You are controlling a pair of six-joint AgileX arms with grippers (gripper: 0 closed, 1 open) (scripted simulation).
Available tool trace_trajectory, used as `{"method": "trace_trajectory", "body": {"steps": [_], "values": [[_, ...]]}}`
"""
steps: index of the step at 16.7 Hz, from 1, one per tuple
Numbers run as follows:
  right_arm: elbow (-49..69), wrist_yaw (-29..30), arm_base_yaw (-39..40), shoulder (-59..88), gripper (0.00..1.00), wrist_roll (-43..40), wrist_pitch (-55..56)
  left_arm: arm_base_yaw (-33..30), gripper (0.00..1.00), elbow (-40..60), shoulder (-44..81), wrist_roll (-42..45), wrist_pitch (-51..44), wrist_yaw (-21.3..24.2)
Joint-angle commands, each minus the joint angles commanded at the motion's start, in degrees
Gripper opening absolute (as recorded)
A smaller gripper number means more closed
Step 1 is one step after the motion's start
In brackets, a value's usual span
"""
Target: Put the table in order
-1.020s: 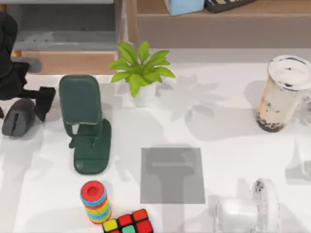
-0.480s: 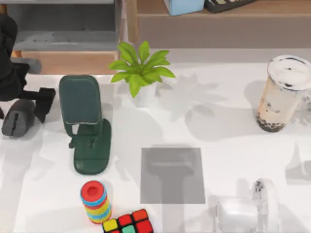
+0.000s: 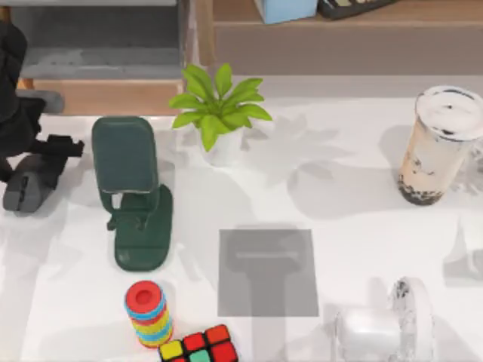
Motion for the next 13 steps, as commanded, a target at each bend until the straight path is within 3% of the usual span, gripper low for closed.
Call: {"method": "trace_trajectory", "body": {"steps": [2, 13], "values": [[0.00, 0.00, 0.00, 0.00, 1.00, 0.00, 0.00, 0.00, 0.00, 0.00, 0.00, 0.00, 0.00, 0.00], [0.00, 0.00, 0.00, 0.00, 1.00, 0.00, 0.00, -0.10, 0.00, 2.61, -1.83, -0.08, -2.81, -0.01]]}}
